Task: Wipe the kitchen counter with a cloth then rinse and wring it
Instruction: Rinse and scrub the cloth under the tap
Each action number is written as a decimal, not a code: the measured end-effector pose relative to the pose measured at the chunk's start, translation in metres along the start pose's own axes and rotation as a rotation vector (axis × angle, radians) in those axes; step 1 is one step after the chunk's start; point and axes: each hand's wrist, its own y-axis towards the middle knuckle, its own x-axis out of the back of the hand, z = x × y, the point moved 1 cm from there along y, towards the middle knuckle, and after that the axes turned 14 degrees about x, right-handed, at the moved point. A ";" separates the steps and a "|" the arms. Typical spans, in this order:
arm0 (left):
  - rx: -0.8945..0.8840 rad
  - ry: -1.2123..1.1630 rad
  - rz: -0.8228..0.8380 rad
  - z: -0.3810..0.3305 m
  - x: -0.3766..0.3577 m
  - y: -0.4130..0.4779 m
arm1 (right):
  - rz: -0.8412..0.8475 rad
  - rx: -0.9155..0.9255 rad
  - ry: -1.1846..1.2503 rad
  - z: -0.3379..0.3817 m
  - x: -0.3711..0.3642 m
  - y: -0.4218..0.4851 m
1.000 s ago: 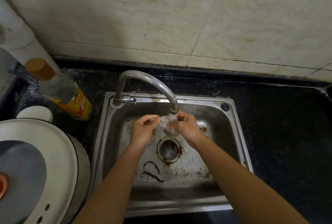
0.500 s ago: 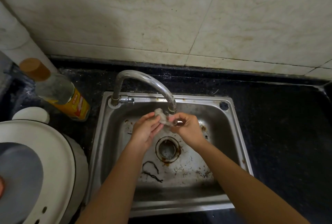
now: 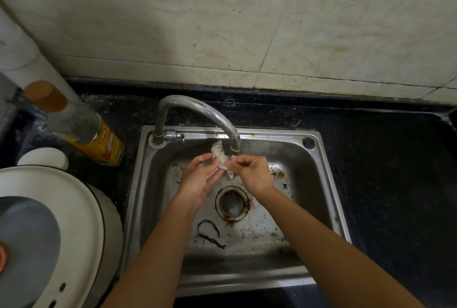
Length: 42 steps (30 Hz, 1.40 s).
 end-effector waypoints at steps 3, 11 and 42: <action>0.013 0.011 -0.016 0.001 0.005 0.000 | 0.005 -0.034 -0.016 0.001 -0.002 0.000; 0.027 0.024 -0.056 -0.002 0.007 -0.002 | -0.019 -0.266 0.249 -0.003 -0.011 -0.002; -0.073 0.366 0.022 -0.023 0.007 -0.010 | 0.391 -0.008 -0.330 0.018 0.015 0.020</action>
